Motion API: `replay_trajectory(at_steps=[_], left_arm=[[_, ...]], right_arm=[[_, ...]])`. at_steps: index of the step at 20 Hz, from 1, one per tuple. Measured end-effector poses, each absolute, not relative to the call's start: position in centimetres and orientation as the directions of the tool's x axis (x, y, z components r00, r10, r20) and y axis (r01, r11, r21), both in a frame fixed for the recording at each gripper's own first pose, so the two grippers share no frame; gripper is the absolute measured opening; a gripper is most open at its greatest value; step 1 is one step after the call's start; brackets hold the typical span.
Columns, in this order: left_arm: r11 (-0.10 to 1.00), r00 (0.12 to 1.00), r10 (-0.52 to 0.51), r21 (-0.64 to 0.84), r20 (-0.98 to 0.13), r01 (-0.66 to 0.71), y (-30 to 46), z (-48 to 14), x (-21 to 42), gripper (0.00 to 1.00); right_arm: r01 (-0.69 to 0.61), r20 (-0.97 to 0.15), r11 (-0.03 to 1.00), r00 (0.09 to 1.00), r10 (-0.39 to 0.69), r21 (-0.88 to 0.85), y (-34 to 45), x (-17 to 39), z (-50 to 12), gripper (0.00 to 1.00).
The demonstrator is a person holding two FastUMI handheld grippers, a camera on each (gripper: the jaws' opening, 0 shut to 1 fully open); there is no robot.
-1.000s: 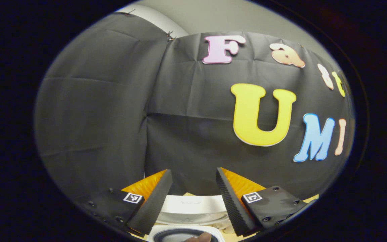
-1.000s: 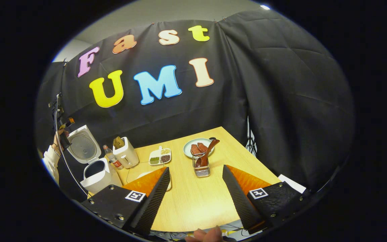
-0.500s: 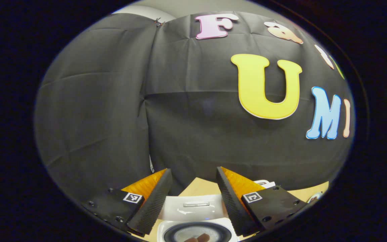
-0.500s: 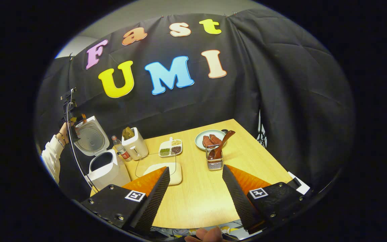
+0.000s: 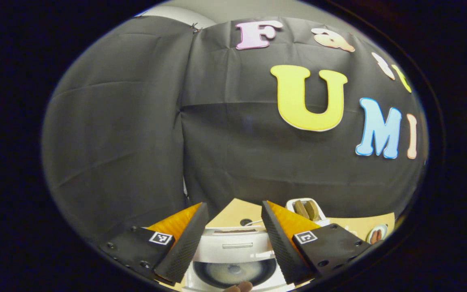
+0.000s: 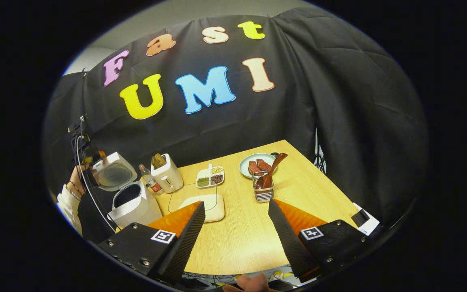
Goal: Close the left gripper, press the button to open the rice cooker; take a wooden spoon from the chopstick holder with the right hand, scoop a spoonful of rice and pour it into the rice cooker, then put the wooden spoon back into the chopstick holder.
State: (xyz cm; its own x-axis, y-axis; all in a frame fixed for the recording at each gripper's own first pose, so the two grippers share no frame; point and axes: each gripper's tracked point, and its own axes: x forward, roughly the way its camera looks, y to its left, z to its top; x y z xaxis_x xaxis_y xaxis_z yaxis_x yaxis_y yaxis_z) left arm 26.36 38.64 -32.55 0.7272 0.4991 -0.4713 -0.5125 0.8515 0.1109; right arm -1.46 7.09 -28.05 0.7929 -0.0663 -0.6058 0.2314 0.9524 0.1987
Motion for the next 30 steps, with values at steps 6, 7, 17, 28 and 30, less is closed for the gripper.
replay_trajectory(at_steps=[6, 7, 17, 28, 30], left_arm=[[0.85, 0.712, 0.496, 0.109, -0.498, -0.516, 36.4, -36.1, 21.7, 0.93], [0.849, 0.707, 0.496, 0.112, -0.504, -0.516, 36.1, -36.4, 21.2, 0.93], [0.854, 0.605, 0.455, 0.128, -0.653, -0.505, 34.7, -46.9, 16.5, 0.96], [0.907, 0.648, 0.352, 0.074, -0.676, -0.415, 32.7, -47.4, 14.6, 0.93], [0.917, 0.69, 0.282, -0.024, -0.667, -0.398, 30.7, -45.4, 14.1, 0.94]], right_arm=[[0.24, -0.617, 0.947, 0.784, -0.059, 0.215, 7.1, -1.9, -28.5, 0.96], [0.238, -0.618, 0.946, 0.785, -0.055, 0.218, 7.3, -2.1, -28.6, 0.96], [0.231, -0.63, 0.949, 0.775, -0.044, 0.217, 7.9, -2.8, -29.2, 0.97], [0.206, -0.611, 0.956, 0.791, -0.036, 0.21, 7.8, -2.8, -28.7, 0.96], [0.183, -0.592, 0.963, 0.805, -0.033, 0.196, 7.1, -2.3, -28.0, 0.96]])
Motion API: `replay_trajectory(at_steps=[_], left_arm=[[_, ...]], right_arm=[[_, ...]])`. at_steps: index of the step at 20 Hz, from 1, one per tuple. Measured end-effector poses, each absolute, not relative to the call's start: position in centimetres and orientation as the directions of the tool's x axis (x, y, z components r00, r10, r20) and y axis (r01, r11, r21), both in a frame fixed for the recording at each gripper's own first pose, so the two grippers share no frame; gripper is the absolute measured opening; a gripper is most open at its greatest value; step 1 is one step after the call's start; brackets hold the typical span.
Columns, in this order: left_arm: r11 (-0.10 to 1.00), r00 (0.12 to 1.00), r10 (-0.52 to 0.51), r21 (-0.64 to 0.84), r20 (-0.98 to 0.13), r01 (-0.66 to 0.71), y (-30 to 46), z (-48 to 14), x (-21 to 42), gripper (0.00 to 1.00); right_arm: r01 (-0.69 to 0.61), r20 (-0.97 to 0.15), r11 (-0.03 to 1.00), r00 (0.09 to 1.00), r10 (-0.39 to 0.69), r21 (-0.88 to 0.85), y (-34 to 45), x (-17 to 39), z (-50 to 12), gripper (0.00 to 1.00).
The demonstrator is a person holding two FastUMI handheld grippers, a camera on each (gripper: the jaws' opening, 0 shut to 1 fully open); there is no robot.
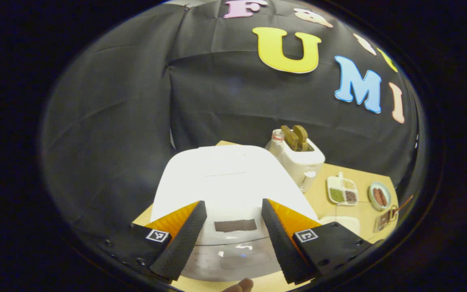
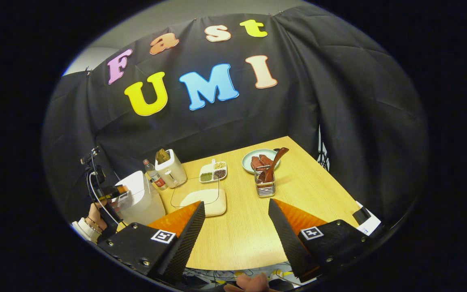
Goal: Close the left gripper, press the button to open the rice cooker; take a wooden spoon from the chopstick holder with the right hand, scoop a spoonful of rice and pour it into the rice cooker, then put the wooden spoon back into the chopstick holder.
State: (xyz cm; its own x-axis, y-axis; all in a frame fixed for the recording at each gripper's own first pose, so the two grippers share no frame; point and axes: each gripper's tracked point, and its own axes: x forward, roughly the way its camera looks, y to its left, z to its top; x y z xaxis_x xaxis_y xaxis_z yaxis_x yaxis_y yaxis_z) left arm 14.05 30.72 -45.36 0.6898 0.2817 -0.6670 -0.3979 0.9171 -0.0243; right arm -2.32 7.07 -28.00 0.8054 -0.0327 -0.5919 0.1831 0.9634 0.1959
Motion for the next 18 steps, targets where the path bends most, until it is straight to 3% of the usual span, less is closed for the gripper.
replay_trajectory(at_steps=[4, 5, 7, 10, 11, 12, 13, 14, 15, 16, 18], left_arm=[[0.925, 0.758, 0.226, -0.109, -0.612, -0.363, 25.9, -39.6, 10.4, 0.96], [0.93, 0.78, 0.205, -0.131, -0.591, -0.344, 23.8, -37.9, 9.4, 0.92], [0.941, 0.817, 0.18, -0.146, -0.548, -0.306, 20.1, -34.1, 7.5, 1.0], [0.953, 0.875, 0.152, -0.166, -0.46, -0.253, 13.4, -26.6, 4.6, 0.95], [0.953, 0.895, 0.131, -0.193, -0.427, -0.232, 10.8, -24.1, 3.8, 1.0], [0.953, 0.912, 0.105, -0.223, -0.397, -0.207, 8.4, -22.1, 3.0, 0.91], [0.953, 0.924, 0.091, -0.236, -0.372, -0.189, 6.3, -20.1, 2.1, 1.0], [0.957, 0.932, 0.094, -0.226, -0.351, -0.182, 4.8, -18.0, 0.9, 1.0], [0.962, 0.937, 0.108, -0.202, -0.332, -0.183, 3.6, -16.2, -0.3, 0.9], [0.967, 0.945, 0.121, -0.179, -0.305, -0.181, 2.5, -14.3, -1.4, 0.95], [0.976, 0.958, 0.114, -0.148, -0.264, -0.157, -0.1, -11.1, -3.4, 0.9]], right_arm=[[0.135, -0.536, 0.973, 0.844, -0.014, 0.187, 5.0, -1.4, -26.1, 0.96], [0.119, -0.52, 0.976, 0.854, -0.006, 0.185, 4.2, -1.3, -25.3, 0.96], [0.085, -0.481, 0.98, 0.877, 0.013, 0.181, 2.5, -1.3, -23.6, 0.96], [0.045, -0.427, 0.984, 0.904, 0.034, 0.175, -0.9, -1.7, -20.6, 0.96], [0.04, -0.413, 0.986, 0.91, 0.03, 0.159, -2.4, -1.9, -19.7, 0.96], [0.035, -0.396, 0.99, 0.918, 0.022, 0.136, -3.7, -2.1, -18.8, 0.96], [0.027, -0.383, 0.994, 0.924, 0.017, 0.108, -4.8, -2.2, -18.0, 0.96], [0.019, -0.378, 0.997, 0.926, 0.011, 0.077, -5.7, -2.5, -17.5, 0.96], [0.015, -0.377, 0.999, 0.926, 0.004, 0.047, -6.6, -2.7, -17.1, 0.96], [0.018, -0.368, 1.0, 0.93, -0.01, 0.018, -7.4, -2.9, -16.5, 0.96], [0.003, -0.334, 1.0, 0.942, 0.001, 0.012, -7.8, -3.2, -14.1, 0.96]])
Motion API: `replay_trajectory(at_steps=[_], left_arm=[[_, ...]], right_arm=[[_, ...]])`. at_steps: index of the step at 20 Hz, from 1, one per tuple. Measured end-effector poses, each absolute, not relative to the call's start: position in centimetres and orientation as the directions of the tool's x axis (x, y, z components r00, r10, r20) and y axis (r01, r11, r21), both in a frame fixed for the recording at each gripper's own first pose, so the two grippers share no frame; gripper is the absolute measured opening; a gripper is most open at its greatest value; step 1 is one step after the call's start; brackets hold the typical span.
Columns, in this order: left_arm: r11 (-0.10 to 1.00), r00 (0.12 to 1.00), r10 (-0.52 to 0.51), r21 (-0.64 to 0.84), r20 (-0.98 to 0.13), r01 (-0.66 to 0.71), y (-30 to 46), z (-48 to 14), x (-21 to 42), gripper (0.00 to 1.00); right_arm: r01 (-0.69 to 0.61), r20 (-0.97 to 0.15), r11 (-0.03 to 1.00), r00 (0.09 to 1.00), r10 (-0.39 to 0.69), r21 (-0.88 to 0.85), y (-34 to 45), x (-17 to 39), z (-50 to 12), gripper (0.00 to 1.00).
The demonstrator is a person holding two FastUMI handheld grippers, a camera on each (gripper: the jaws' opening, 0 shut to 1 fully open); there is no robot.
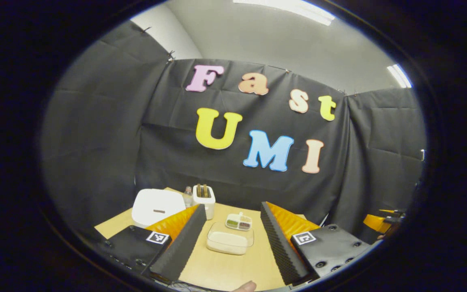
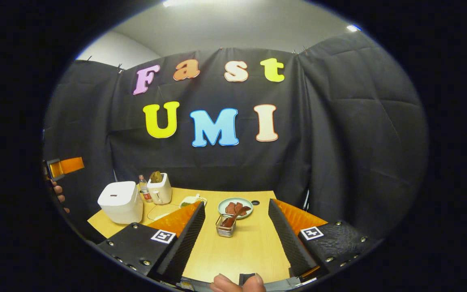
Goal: Close the left gripper, press the button to open the rice cooker; take a wooden spoon from the chopstick holder with the right hand, scoop a spoonful of rice and pour it into the rice cooker, then put the wooden spoon back into the chopstick holder.
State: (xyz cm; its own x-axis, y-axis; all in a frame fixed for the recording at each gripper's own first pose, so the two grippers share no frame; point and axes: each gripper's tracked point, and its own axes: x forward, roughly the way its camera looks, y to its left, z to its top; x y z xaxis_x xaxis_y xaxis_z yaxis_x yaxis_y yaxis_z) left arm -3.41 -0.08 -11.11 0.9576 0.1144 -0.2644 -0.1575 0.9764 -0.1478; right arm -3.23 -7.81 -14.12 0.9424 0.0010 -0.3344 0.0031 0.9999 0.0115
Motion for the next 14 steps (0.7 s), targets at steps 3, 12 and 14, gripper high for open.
replay_trajectory(at_steps=[3, 12, 14], left_arm=[[0.989, 0.971, 0.068, -0.115, -0.228, -0.096, -3.0, -7.4, -4.5, 0.99], [0.988, 0.988, 0.031, -0.148, -0.154, -0.054, -2.3, -1.3, -4.8, 0.89], [0.989, 0.988, 0.031, -0.14, -0.15, -0.053, -1.0, -1.1, -5.1, 0.89]], right_arm=[[0.02, -0.259, 0.999, 0.966, -0.008, 0.045, -8.3, -4.1, -9.2, 0.96], [0.061, -0.103, 0.997, 0.993, -0.056, 0.04, -5.4, -4.1, -0.7, 0.96], [0.058, -0.107, 0.998, 0.993, -0.056, 0.02, -4.6, -4.1, -1.0, 0.95]])
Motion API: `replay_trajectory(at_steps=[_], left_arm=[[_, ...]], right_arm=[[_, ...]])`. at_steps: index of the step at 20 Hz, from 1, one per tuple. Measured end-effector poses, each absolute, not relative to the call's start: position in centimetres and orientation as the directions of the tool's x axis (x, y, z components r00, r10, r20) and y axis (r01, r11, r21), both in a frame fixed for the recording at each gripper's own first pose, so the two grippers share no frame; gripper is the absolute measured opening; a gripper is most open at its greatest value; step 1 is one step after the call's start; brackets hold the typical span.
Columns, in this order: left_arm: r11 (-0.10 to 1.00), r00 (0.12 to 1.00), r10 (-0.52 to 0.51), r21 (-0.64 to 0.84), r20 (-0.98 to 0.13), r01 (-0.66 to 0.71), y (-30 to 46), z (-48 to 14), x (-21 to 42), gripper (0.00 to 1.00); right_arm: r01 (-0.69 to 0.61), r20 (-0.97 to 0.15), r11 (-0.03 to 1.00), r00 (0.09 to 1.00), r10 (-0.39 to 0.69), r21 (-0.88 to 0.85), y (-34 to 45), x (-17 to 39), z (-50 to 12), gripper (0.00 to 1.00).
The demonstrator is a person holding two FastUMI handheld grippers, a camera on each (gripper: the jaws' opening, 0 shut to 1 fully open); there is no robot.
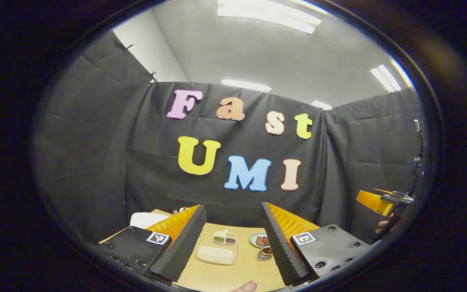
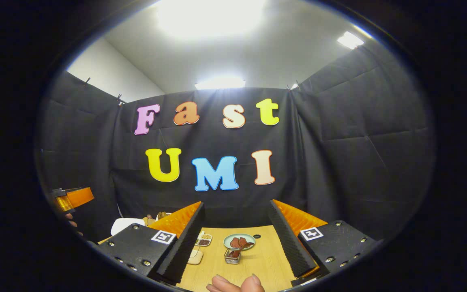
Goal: Close the left gripper, press the button to open the rice cooker; take a wooden spoon from the chopstick holder with the right hand, scoop a spoonful of rice and pour it into the rice cooker, then put the wooden spoon back into the chopstick holder.
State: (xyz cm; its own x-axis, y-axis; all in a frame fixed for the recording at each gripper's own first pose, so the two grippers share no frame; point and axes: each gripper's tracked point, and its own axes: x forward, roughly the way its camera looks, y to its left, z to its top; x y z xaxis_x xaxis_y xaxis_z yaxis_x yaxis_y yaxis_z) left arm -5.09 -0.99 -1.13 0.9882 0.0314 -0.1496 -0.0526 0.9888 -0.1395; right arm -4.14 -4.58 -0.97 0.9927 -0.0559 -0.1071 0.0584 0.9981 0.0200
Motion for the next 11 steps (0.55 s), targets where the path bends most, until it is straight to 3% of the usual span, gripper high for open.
replay_trajectory(at_steps=[11], left_arm=[[0.983, 0.988, 0.015, -0.178, -0.153, -0.043, 0.9, -1.5, -5.4, 0.89]], right_arm=[[0.059, -0.123, 0.998, 0.991, -0.059, -0.008, -2.3, -4.5, -1.1, 0.96]])
